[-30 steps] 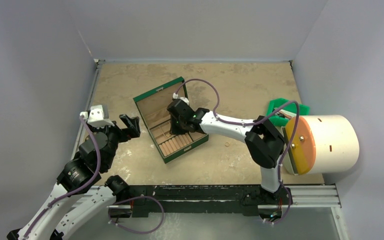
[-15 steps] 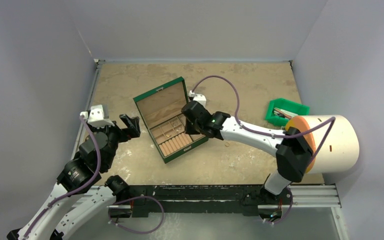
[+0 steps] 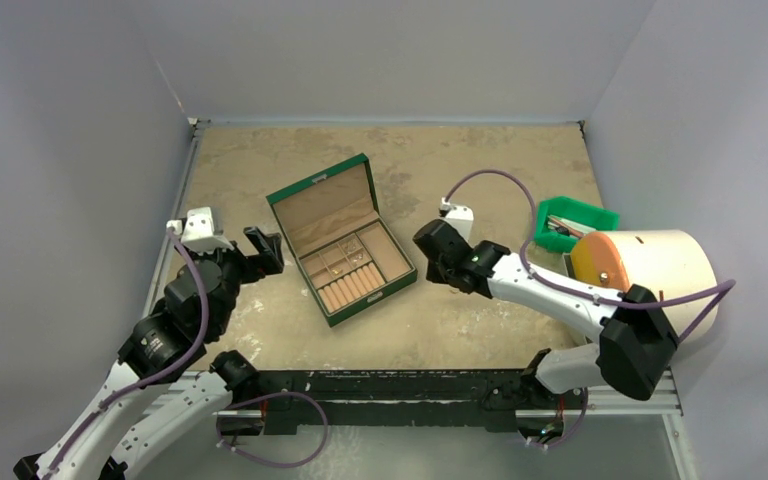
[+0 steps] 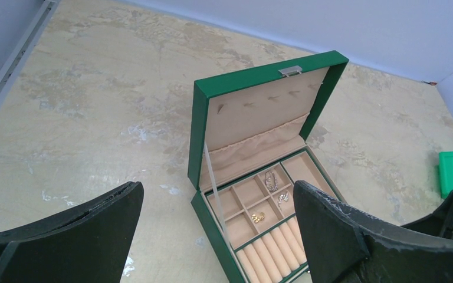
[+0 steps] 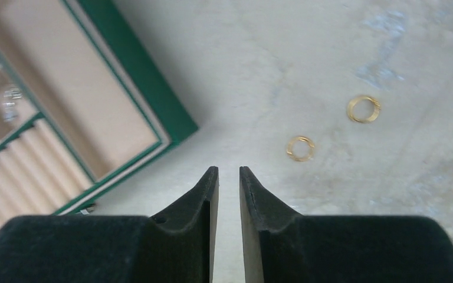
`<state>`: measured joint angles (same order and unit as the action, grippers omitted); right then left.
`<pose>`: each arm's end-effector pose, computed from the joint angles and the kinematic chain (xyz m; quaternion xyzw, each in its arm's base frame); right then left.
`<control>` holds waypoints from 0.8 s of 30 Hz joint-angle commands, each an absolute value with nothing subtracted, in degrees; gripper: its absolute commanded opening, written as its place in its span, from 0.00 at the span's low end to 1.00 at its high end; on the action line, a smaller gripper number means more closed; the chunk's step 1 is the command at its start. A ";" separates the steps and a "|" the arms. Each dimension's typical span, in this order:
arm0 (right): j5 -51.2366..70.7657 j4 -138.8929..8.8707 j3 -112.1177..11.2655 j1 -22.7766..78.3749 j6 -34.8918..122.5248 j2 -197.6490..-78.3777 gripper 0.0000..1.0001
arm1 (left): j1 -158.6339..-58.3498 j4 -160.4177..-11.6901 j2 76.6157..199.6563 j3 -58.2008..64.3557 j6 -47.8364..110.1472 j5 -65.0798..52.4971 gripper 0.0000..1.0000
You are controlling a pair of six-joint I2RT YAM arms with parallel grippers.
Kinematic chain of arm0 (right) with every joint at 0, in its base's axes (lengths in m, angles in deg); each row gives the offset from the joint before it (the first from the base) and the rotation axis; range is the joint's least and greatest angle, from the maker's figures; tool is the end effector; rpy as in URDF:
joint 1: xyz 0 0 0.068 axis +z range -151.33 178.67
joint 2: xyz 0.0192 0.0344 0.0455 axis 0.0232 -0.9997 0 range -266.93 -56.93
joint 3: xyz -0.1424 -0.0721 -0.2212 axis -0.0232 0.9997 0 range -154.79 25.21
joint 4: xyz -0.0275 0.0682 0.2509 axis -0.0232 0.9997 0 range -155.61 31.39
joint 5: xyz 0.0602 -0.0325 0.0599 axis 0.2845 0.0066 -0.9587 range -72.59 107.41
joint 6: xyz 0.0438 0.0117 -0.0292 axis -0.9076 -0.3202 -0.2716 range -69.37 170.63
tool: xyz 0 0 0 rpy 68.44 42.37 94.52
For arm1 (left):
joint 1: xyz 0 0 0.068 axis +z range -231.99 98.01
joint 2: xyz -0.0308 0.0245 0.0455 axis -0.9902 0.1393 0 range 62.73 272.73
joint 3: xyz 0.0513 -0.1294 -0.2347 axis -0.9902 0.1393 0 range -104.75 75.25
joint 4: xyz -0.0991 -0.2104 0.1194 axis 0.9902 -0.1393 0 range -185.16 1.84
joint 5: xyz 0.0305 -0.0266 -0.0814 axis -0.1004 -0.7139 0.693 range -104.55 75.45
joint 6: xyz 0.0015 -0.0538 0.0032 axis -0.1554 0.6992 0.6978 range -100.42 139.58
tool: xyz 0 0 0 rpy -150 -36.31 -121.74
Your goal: Organize the mixed jewelry
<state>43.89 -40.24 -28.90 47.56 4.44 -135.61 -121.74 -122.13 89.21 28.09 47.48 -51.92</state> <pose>0.1986 0.2037 0.2440 0.0569 0.9161 0.1006 0.3839 0.0839 -0.0417 0.3504 -0.1210 0.7594 -0.1185 0.6282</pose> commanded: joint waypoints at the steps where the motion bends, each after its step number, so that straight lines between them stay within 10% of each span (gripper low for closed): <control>1: 47.18 -37.63 -24.76 44.81 -1.57 -132.69 0.23 | -121.37 -120.24 89.84 26.14 47.26 -52.61 0.99; 24: 44.75 -45.14 -21.81 30.62 13.56 -135.93 0.29 | -120.88 -120.11 90.50 26.13 47.17 -52.11 0.99</control>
